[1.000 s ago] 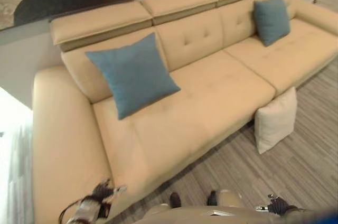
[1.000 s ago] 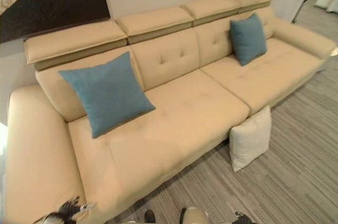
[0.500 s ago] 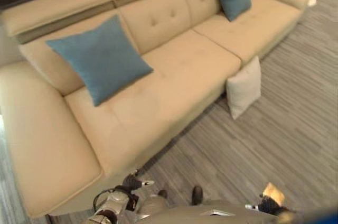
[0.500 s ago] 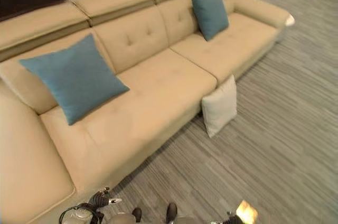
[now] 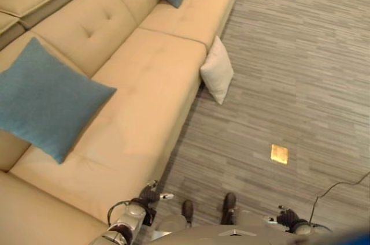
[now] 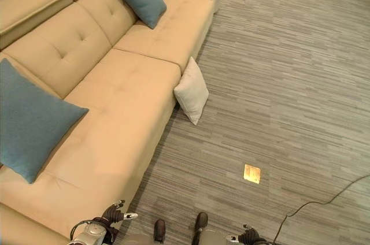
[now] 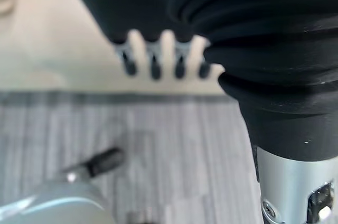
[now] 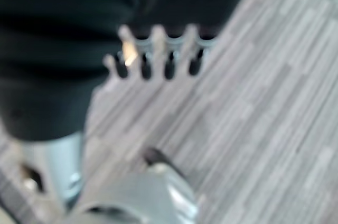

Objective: Pick up all the scattered cushions and arrange them neatly on the sofa.

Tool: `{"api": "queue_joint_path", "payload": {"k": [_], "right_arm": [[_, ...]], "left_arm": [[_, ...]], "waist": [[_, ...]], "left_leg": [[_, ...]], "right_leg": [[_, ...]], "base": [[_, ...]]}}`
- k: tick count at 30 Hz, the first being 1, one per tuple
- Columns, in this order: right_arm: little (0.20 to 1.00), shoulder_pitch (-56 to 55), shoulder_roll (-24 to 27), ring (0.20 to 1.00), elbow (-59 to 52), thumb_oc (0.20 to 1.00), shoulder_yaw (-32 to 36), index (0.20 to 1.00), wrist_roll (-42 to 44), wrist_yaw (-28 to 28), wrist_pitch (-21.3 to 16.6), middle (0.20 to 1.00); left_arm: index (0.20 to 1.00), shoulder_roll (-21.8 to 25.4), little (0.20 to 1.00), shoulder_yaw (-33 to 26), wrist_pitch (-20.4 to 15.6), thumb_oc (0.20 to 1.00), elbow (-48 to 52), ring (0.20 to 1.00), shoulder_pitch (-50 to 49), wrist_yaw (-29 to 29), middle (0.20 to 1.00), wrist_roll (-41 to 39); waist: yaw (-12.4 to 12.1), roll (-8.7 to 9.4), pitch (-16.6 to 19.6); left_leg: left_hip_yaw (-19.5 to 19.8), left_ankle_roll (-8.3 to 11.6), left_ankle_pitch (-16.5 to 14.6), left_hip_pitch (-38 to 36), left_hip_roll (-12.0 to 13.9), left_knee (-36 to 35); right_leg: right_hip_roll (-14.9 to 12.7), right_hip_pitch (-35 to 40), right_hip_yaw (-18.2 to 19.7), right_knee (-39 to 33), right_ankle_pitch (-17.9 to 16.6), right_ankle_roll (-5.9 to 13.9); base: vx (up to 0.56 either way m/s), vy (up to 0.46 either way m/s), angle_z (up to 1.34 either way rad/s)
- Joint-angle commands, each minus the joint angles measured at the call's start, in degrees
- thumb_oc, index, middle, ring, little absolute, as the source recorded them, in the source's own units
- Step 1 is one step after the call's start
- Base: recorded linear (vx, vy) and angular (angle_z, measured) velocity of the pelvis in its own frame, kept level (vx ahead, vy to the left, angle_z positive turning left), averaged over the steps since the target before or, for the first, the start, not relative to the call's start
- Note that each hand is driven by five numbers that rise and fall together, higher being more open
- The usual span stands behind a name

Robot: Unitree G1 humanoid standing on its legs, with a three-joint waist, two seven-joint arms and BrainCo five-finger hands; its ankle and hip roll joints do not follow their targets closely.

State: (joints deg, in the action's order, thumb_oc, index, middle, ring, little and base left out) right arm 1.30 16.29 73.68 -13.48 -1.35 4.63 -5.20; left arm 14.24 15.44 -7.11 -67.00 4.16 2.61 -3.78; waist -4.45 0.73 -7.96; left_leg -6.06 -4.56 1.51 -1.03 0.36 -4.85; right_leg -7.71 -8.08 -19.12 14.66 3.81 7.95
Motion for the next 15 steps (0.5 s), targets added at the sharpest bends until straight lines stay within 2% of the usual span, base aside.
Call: {"api": "queue_joint_path", "payload": {"k": [1, 4, 6, 7, 9, 10, 11, 12, 15], "right_arm": [[1.0, 0.84, 1.5, 1.0, -0.8, 1.0, -0.5, 1.0, 0.95, 0.23, -1.25, 1.0], [1.0, 0.44, 2.08, 1.0, -0.53, 1.0, -0.12, 1.0, 2.11, 0.47, -1.6, 1.0], [1.0, 0.61, 2.23, 1.0, -0.44, 1.0, 0.34, 1.0, 3.11, 0.68, -1.77, 1.0], [1.0, 0.72, 2.27, 1.0, -0.6, 1.0, 0.23, 1.0, 3.62, 0.86, -2.03, 1.0], [1.0, 0.75, 2.26, 1.0, -0.63, 1.0, 0.11, 1.0, 3.64, 0.84, -2.06, 1.0], [1.0, 0.96, 2.47, 1.0, -0.97, 1.0, -0.4, 1.0, 3.85, 0.91, -1.94, 1.0], [1.0, 1.32, 2.48, 1.0, -1.18, 1.0, -0.98, 1.0, 3.73, 0.92, -1.96, 1.0], [1.0, 1.63, 2.55, 1.0, -1.46, 1.0, -1.46, 1.0, 3.53, 1.07, -2.1, 1.0], [1.0, 2.26, 2.75, 1.0, -1.43, 1.0, -1.91, 1.0, 3.37, 0.8, -2.21, 1.0]], "left_arm": [[1.0, -0.35, 1.0, -1.08, -0.98, 1.0, -0.76, 1.0, 1.56, 0.49, 1.0, -0.35], [1.0, -0.9, 1.0, -0.63, -1.03, 1.0, -1.01, 1.0, 1.71, 0.39, 1.0, -0.63], [1.0, -1.4, 1.0, 0.0, -1.08, 1.0, -0.78, 1.0, 2.04, 0.25, 1.0, -0.85], [1.0, -1.7, 1.0, 0.3, -1.16, 1.0, -0.64, 1.0, 2.18, 0.27, 1.0, -1.3], [1.0, -1.73, 1.0, 0.4, -1.16, 1.0, -0.77, 1.0, 2.36, 0.35, 1.0, -1.48], [1.0, -2.02, 1.0, 0.9, -1.18, 1.0, -0.92, 1.0, 2.48, 0.49, 1.0, -1.71], [1.0, -2.06, 1.0, 0.95, -1.11, 1.0, -0.98, 1.0, 2.32, 0.67, 1.0, -1.62], [1.0, -2.15, 1.0, 0.83, -1.03, 1.0, -1.07, 1.0, 2.04, 0.62, 1.0, -1.71], [1.0, -2.22, 1.0, 0.29, -1.07, 1.0, -1.54, 1.0, 1.43, 0.41, 1.0, -1.66]], "waist": [[-1.98, 2.14, 0.57], [-0.92, 2.14, 0.92], [-0.35, 2.59, 0.12], [-0.4, 2.95, -1.01], [-0.45, 3.2, -1.38], [-1.11, 3.51, -1.88], [-1.66, 3.56, -1.73], [-2.54, 3.0, -1.42], [-3.91, 2.92, -1.02]], "left_leg": [[6.76, 5.26, -1.38, 1.04, -1.73, 2.3], [6.3, 6.07, -2.56, 0.59, -1.18, 4.3], [5.94, 7.12, -4.07, 1.89, -0.96, 10.04], [5.54, 8.03, -3.94, 3.9, -0.85, 15.96], [5.47, 8.35, -3.47, 5.09, -0.76, 18.93], [6.29, 7.87, -3.0, 8.62, -2.25, 18.78], [6.32, 7.16, -2.06, 10.31, -3.16, 15.22], [7.63, 6.83, 1.65, 12.53, -4.16, 10.93], [7.4, 7.37, 5.28, 14.19, -4.1, 7.31]], "right_leg": [[2.72, 5.75, 1.2, -11.14, -4.09, -0.26], [3.94, 7.45, 1.79, -14.36, -4.63, -1.31], [4.33, 8.52, 2.13, -15.35, -4.55, -1.89], [4.33, 9.64, 2.03, -15.67, -4.36, -2.46], [4.28, 10.2, 2.03, -15.9, -4.39, -2.65], [4.37, 11.47, 2.75, -16.63, -3.87, -2.67], [5.05, 12.45, 3.88, -17.03, -3.23, -2.57], [6.58, 13.73, 5.11, -17.26, -2.34, -2.82], [8.15, 16.19, 7.43, -16.64, -0.01, -2.93]], "base": [[0.06, -0.158, -0.72], [0.12, -0.221, -0.25], [0.05, -0.211, 0.02], [0.03, -0.158, 0.01], [0.09, -0.149, -0.07], [0.26, -0.183, -0.05], [0.41, -0.17, -0.28], [0.39, -0.098, -0.32], [0.35, -0.045, -0.38]]}}
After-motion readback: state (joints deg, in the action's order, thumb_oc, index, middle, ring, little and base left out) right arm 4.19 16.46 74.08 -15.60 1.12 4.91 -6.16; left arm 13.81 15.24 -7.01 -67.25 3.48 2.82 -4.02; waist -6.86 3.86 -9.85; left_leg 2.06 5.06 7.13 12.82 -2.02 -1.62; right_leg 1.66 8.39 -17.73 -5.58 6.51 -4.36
